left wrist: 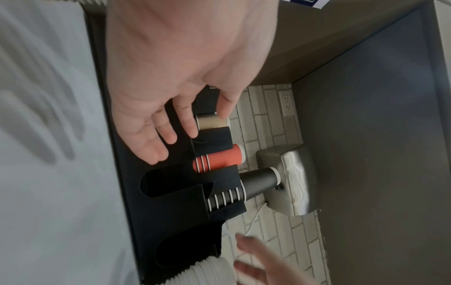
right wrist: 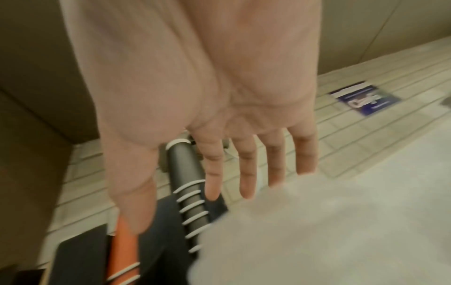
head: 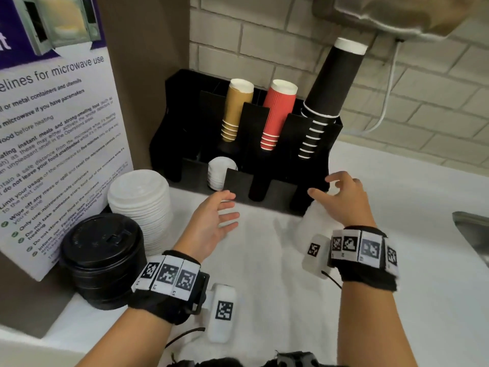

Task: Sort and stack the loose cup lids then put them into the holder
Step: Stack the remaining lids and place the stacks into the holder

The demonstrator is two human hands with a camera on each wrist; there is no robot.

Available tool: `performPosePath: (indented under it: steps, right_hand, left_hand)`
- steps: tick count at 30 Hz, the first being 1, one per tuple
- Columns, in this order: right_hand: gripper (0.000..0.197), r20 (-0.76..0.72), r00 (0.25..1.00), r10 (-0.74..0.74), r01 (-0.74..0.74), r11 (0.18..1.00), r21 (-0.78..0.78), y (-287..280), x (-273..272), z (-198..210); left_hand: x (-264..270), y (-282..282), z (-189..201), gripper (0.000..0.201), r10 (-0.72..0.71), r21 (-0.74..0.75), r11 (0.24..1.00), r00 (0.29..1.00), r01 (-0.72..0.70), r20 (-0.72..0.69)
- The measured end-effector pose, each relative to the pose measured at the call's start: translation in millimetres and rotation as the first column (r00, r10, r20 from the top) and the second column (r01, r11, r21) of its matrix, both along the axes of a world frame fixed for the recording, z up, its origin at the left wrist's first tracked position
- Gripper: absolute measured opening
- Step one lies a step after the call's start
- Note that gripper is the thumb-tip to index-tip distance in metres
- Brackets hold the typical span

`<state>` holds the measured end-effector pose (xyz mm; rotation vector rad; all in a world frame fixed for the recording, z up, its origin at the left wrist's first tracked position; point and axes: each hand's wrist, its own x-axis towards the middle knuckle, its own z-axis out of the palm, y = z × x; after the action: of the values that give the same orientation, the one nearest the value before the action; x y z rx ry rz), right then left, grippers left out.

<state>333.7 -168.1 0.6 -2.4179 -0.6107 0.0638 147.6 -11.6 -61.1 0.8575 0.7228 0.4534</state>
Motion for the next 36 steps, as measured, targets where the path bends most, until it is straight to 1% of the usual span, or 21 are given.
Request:
performPosePath:
  steps: [2, 4, 8, 14, 18, 20, 21, 22, 23, 25, 26, 27, 28, 30, 32, 36]
  right_hand:
    - [0.059, -0.054, 0.998, -0.033, 0.035, 0.999, 0.041, -16.0, 1.6, -9.9]
    - [0.066, -0.085, 0.996, -0.027, 0.033, 0.997, 0.074, -23.0, 0.4, -19.5]
    - [0.067, -0.110, 0.994, 0.004, 0.010, 0.992, 0.123, -22.0, -1.6, -31.0]
    - [0.062, -0.086, 0.996, -0.001, 0.012, 0.991, 0.136, -22.1, -3.6, -36.4]
    - [0.063, -0.002, 1.000, -0.004, 0.004, 0.988, 0.154, -21.9, -5.8, -27.4]
    - [0.062, 0.033, 0.999, 0.032, -0.038, 0.978, 0.203, -18.4, -8.5, -19.3]
    - [0.060, 0.035, 0.998, 0.057, -0.064, 0.968, 0.241, -16.2, -10.9, -14.6]
    - [0.059, 0.027, 0.995, 0.091, -0.095, 0.954, 0.284, -12.9, -14.2, -9.8]
    - [0.057, 0.011, 0.990, 0.139, -0.135, 0.935, 0.327, -8.5, -19.1, -5.6]
    - [0.055, -0.057, 0.960, 0.276, -0.228, 0.880, 0.417, 2.4, -33.0, -1.1]
    - [0.054, -0.105, 0.932, 0.348, -0.265, 0.849, 0.457, 8.6, -41.0, -1.1]
    - [0.054, -0.154, 0.900, 0.408, -0.291, 0.825, 0.484, 14.7, -48.8, -2.2]
    - [0.054, -0.193, 0.869, 0.456, -0.315, 0.809, 0.497, 20.6, -56.0, -3.9]
    - [0.053, -0.239, 0.815, 0.528, -0.365, 0.788, 0.496, 30.2, -66.1, -6.9]
    - [0.053, -0.262, 0.784, 0.563, -0.398, 0.779, 0.484, 33.8, -69.3, -7.2]
    - [0.064, -0.295, 0.731, 0.615, -0.474, 0.769, 0.429, 31.2, -66.6, -0.4]
  left_hand:
    - [2.3, -2.6, 1.3, 0.016, -0.015, 0.009, 1.000, 1.000, 0.015, -0.002]
    - [3.7, -5.9, 2.4, 0.016, -0.032, 0.019, 0.999, 0.999, 0.032, -0.006]
    - [4.1, -11.4, 4.7, 0.018, -0.056, 0.026, 0.998, 0.998, 0.057, -0.009]
    - [2.4, -13.5, 5.2, 0.018, -0.049, 0.026, 0.998, 0.999, 0.049, -0.014]
    - [0.8, -15.4, 5.7, 0.017, -0.051, 0.044, 0.998, 0.999, 0.051, -0.009]
    - [0.0, -16.6, 7.0, 0.015, -0.069, 0.086, 0.994, 0.998, 0.069, -0.002]
    - [-0.5, -17.9, 7.6, 0.014, -0.097, 0.130, 0.987, 0.995, 0.096, 0.002]
    - [-1.1, -19.3, 8.2, 0.016, -0.135, 0.195, 0.972, 0.991, 0.131, 0.008]
    - [-2.0, -20.6, 8.6, 0.025, -0.180, 0.276, 0.946, 0.984, 0.169, 0.015]
    - [-2.6, -23.9, 9.2, 0.055, -0.264, 0.415, 0.881, 0.964, 0.227, 0.035]
    - [-2.4, -25.9, 10.7, 0.069, -0.294, 0.454, 0.858, 0.954, 0.241, 0.049]
    - [-1.7, -27.8, 12.5, 0.079, -0.316, 0.479, 0.842, 0.946, 0.247, 0.068]
    - [-1.0, -28.9, 13.9, 0.084, -0.329, 0.497, 0.833, 0.940, 0.243, 0.090]
    - [-0.6, -28.9, 16.0, 0.083, -0.327, 0.518, 0.829, 0.934, 0.209, 0.146]
    - [-2.8, -26.1, 16.5, 0.078, -0.309, 0.523, 0.836, 0.931, 0.169, 0.194]
    - [-9.0, -20.8, 15.6, 0.077, -0.298, 0.536, 0.830, 0.935, 0.154, 0.193]
